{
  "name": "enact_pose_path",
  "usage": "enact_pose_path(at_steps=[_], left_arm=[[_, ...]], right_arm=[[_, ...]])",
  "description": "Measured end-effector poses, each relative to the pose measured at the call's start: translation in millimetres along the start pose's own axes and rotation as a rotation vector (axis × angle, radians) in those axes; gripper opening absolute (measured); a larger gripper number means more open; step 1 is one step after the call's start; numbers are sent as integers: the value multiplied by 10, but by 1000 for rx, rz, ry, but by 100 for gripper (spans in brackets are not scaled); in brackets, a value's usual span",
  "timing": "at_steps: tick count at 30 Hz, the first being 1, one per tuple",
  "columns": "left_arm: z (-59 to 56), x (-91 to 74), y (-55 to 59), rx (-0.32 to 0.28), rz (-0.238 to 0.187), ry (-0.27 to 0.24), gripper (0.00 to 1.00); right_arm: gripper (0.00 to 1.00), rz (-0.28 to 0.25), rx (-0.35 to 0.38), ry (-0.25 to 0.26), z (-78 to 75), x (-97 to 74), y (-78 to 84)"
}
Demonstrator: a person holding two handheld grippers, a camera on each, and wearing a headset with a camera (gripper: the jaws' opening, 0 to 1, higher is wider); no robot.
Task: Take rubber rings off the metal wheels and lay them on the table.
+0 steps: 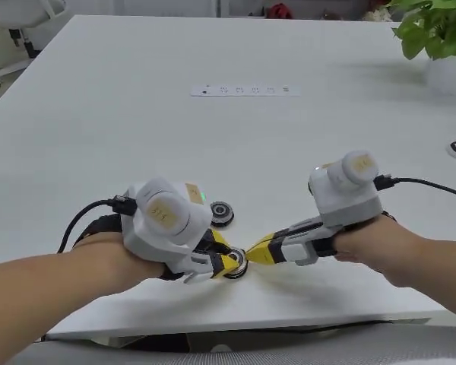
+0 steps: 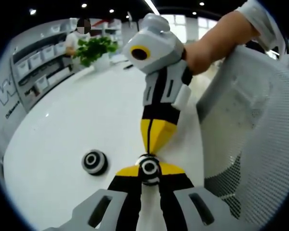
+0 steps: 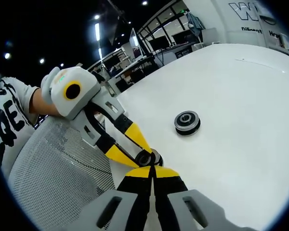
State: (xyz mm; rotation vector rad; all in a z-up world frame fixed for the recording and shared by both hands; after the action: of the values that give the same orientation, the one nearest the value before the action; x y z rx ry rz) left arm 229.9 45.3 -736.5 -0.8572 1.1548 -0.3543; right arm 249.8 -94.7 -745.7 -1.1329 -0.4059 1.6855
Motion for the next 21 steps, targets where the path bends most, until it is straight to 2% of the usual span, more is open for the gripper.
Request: enact_pose_path(at_steps=[7,16,21], left_arm=[[0,3,-5,4,3,-1,13],[-7,3,-11,8,4,1,13],[-18,5,-12,11,2,6,13]], right_arm=[[0,1,1,-11,48,19,-14],[0,-1,3,-29,24,19,-16],[0,-10,1,-62,54,54,-44]])
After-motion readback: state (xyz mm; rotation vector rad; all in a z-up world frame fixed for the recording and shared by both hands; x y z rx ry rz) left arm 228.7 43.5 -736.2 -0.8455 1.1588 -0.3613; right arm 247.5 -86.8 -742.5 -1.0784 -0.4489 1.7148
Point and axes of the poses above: the centre of the closed fingertips' face, and the gripper's own axes: x roughly forward along the fingers, z roughly to its left, y roughly out of its underside, the point moved 9 cm from there along -x, roughly backward along the fingers, and after that the axes turned 6 degrees about -y, right-handed, at the moved point
